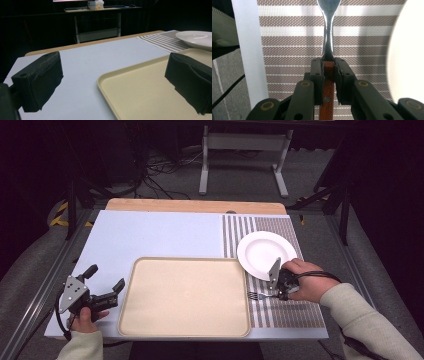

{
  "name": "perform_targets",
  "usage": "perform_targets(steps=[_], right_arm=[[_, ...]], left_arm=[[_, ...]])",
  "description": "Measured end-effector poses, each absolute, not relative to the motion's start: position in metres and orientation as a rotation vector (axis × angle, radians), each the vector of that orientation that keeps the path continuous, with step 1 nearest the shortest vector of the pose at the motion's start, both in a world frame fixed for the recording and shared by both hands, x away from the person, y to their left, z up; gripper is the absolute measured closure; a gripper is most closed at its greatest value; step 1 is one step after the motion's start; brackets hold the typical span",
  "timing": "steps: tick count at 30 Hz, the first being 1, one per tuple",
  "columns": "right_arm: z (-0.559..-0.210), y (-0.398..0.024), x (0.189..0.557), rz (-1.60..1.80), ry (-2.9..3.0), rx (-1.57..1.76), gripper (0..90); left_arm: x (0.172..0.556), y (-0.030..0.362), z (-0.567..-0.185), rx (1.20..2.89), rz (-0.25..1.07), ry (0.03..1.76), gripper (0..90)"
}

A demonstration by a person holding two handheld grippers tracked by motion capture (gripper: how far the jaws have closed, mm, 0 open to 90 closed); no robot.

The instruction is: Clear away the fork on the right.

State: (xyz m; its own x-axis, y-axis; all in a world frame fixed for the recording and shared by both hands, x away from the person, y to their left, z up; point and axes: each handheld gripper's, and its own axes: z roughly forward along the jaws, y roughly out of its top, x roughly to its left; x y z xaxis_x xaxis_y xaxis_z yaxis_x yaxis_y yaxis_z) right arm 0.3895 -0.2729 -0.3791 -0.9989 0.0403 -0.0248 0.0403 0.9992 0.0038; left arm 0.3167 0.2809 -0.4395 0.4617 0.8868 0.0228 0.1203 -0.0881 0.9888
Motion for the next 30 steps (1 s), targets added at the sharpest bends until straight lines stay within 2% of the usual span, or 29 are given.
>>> perform_targets(steps=[16,30], right_arm=[[-0.354,-0.272,0.390,0.172,3.068,0.289,77.8],[-0.348,-0.265,0.392,0.380,3.039,0.627,77.8]], left_arm=[[0.317,0.281,-0.440,1.537,0.816,0.915,2.1],[0.317,0.282,-0.440,1.537,0.814,0.920,2.1]])
